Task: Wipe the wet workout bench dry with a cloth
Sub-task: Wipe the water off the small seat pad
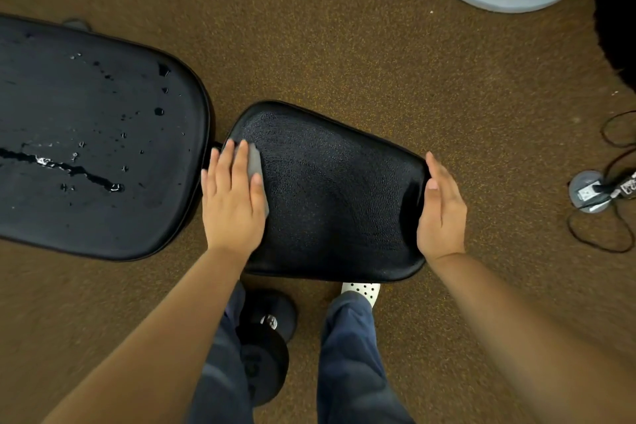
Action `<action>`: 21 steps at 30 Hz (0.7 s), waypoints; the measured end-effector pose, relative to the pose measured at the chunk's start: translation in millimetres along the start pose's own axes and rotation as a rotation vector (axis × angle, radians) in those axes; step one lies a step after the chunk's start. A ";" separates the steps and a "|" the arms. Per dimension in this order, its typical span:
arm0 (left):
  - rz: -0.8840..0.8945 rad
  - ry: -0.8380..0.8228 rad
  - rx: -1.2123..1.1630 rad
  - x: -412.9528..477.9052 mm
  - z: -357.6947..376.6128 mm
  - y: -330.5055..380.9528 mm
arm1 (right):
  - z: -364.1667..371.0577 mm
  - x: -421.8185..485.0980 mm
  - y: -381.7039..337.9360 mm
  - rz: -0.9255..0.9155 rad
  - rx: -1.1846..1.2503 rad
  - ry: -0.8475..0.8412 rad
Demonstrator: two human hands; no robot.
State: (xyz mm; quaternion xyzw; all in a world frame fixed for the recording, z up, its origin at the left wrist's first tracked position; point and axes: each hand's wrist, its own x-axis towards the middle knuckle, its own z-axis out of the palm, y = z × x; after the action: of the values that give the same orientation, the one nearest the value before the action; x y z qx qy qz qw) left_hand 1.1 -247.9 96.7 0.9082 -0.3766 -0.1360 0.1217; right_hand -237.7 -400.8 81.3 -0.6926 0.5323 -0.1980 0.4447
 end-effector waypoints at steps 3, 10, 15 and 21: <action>0.049 0.008 0.008 29.1 -0.4 10.1 | 1.6 -0.2 0.5 -0.010 -0.006 0.015; 0.228 -0.020 0.042 67.5 17.6 63.4 | 4.3 0.2 2.6 -0.037 -0.027 0.050; 0.378 -0.093 0.053 46.0 34.5 105.2 | 3.5 0.9 2.7 -0.061 -0.004 0.062; 0.442 -0.156 0.049 -8.4 51.9 134.4 | 2.0 -1.5 5.8 -0.089 -0.065 0.000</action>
State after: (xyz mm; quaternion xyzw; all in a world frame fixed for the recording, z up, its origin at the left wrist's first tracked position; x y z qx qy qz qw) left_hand -109.7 -340.3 93.0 0.7931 -0.5778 -0.1664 0.0970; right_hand -239.9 -398.8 75.8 -0.7295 0.5074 -0.2002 0.4126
